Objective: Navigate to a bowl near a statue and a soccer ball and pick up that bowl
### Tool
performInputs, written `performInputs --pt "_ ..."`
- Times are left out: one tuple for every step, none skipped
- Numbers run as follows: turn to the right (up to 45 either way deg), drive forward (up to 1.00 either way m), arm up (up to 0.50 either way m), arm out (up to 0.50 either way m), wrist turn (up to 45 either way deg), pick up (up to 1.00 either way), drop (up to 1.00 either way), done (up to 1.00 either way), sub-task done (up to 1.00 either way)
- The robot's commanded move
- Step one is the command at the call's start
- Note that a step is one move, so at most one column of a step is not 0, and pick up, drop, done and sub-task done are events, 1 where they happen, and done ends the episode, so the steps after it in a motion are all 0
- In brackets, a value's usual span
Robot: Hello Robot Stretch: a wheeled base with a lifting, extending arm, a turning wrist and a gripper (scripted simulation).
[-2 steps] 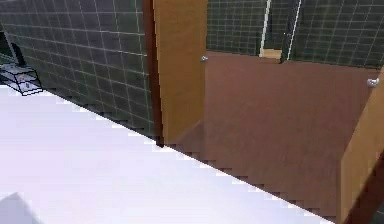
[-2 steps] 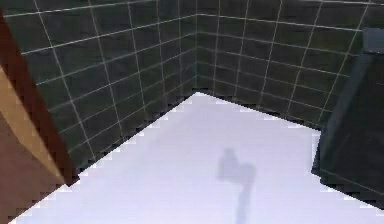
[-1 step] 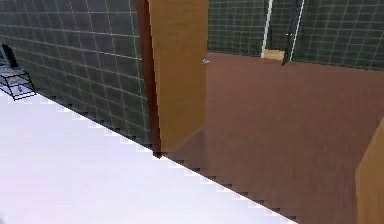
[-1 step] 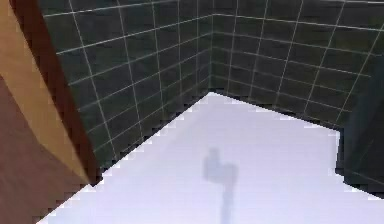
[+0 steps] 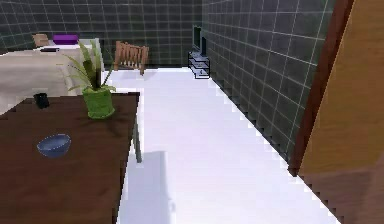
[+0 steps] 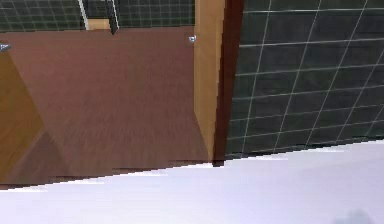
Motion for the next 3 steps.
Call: performInputs --pt "-6.0 0.0 0.0 0.0 0.0 0.0 0.0 0.0 0.0" --pt "0.0 0.75 0.0 0.0 0.0 0.0 0.0 0.0 0.0" --pt "-45.0 0.0 0.0 0.0 0.0 0.0 0.0 0.0 0.0"
